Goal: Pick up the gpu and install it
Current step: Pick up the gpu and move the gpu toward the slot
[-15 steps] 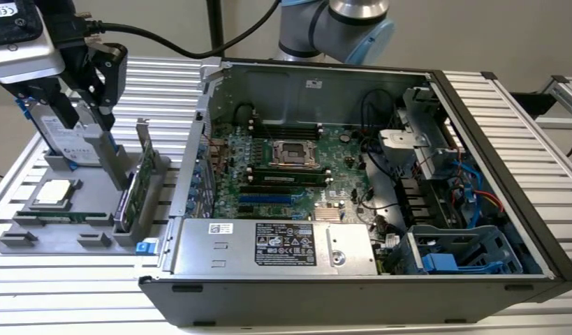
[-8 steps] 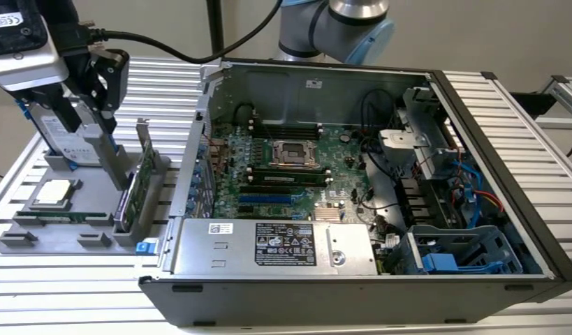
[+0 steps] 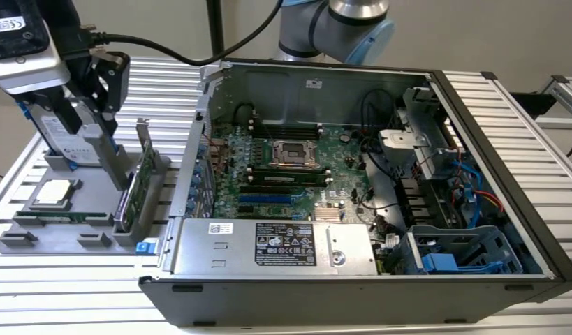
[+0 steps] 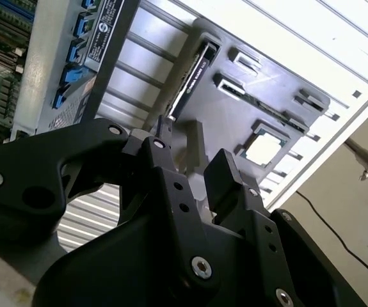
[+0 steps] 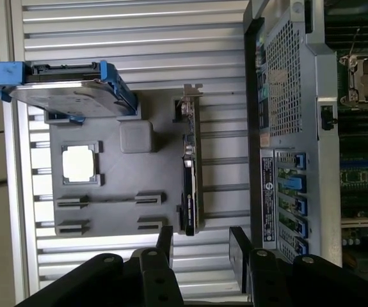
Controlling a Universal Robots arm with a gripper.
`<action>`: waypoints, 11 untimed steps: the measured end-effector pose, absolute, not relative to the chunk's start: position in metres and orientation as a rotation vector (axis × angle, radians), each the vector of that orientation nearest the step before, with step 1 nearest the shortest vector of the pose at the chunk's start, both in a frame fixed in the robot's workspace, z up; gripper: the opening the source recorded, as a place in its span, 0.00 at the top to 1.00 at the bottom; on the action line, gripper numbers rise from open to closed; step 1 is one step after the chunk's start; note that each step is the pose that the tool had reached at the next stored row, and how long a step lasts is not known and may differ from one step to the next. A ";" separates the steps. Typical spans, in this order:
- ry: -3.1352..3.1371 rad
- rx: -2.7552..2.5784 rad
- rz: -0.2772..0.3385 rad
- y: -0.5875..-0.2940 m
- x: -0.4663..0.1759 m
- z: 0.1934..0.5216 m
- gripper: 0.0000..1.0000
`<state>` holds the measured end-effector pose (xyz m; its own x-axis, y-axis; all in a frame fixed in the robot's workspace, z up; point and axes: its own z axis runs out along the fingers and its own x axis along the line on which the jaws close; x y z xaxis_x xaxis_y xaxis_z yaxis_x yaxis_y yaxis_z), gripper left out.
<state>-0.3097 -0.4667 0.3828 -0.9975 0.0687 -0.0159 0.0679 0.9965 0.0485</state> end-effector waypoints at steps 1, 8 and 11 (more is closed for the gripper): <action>3.121 0.107 0.075 -0.467 -0.310 0.383 0.00; 3.121 0.107 0.075 -0.467 -0.310 0.381 0.00; 3.121 0.107 0.075 -0.467 -0.310 0.380 0.00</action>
